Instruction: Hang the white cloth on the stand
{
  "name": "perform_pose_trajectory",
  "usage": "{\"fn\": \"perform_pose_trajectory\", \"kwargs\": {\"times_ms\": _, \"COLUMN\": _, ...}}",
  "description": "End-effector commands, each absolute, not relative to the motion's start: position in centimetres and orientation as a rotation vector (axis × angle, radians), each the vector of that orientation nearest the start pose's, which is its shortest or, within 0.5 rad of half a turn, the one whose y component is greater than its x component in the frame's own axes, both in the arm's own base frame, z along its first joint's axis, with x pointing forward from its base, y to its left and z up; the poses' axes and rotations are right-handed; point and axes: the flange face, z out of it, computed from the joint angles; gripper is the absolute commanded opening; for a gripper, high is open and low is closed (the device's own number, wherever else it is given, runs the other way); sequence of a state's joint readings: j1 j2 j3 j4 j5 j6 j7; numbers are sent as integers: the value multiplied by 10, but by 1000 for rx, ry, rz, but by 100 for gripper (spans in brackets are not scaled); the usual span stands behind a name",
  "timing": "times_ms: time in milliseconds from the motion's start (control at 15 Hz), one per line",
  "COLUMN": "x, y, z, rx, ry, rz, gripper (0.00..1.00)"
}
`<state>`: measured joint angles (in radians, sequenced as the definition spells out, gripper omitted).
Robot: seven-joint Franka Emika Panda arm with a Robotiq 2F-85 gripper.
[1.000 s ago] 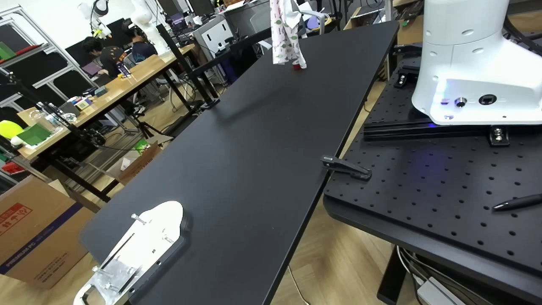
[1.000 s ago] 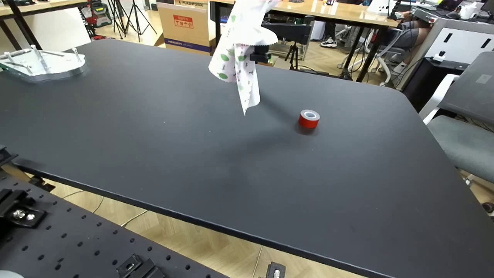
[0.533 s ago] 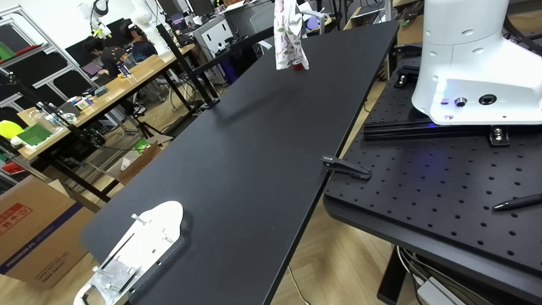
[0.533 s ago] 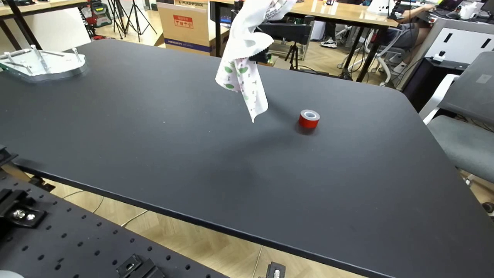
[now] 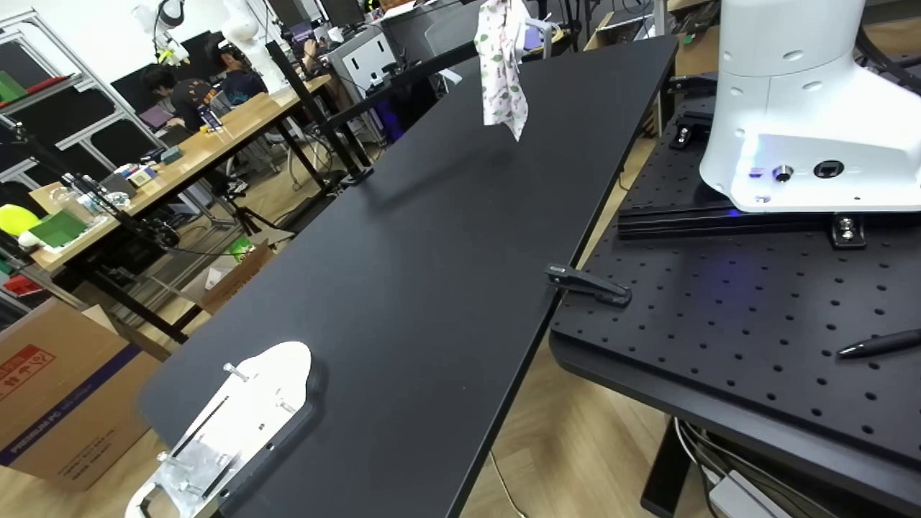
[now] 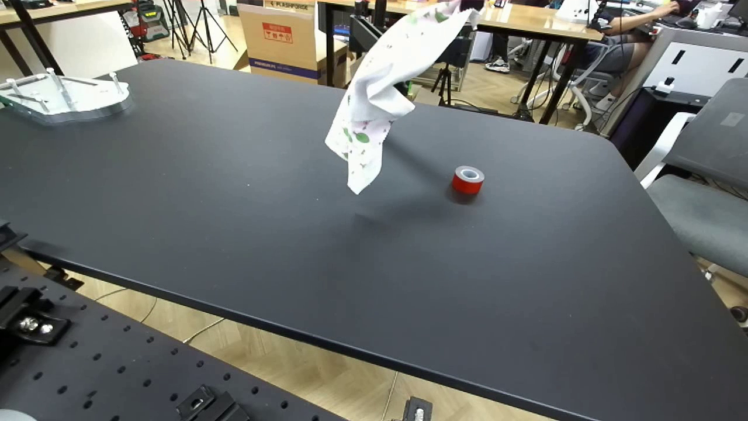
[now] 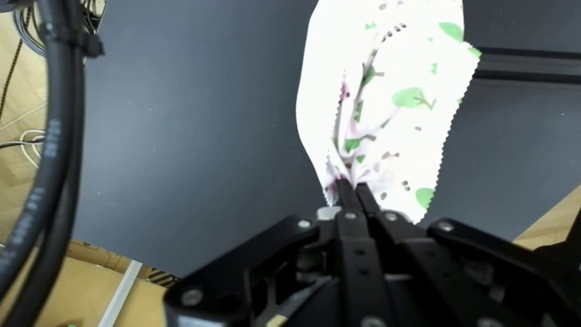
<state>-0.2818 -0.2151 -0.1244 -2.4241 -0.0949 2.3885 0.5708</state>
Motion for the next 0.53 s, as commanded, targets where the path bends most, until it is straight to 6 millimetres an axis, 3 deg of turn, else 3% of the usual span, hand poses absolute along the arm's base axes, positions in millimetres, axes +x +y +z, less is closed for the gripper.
{"fn": "perform_pose_trajectory", "kwargs": {"times_ms": 0, "x": 439, "y": -203, "z": 393, "rx": -2793, "ry": 1445, "rz": -308, "gripper": 1}}
{"fn": "perform_pose_trajectory", "kwargs": {"times_ms": 267, "x": 454, "y": -188, "z": 388, "rx": -2783, "ry": 1421, "rz": -324, "gripper": 1}}
{"fn": "perform_pose_trajectory", "kwargs": {"times_ms": 467, "x": 468, "y": -169, "z": 396, "rx": -2786, "ry": 1387, "rz": -365, "gripper": 1}}
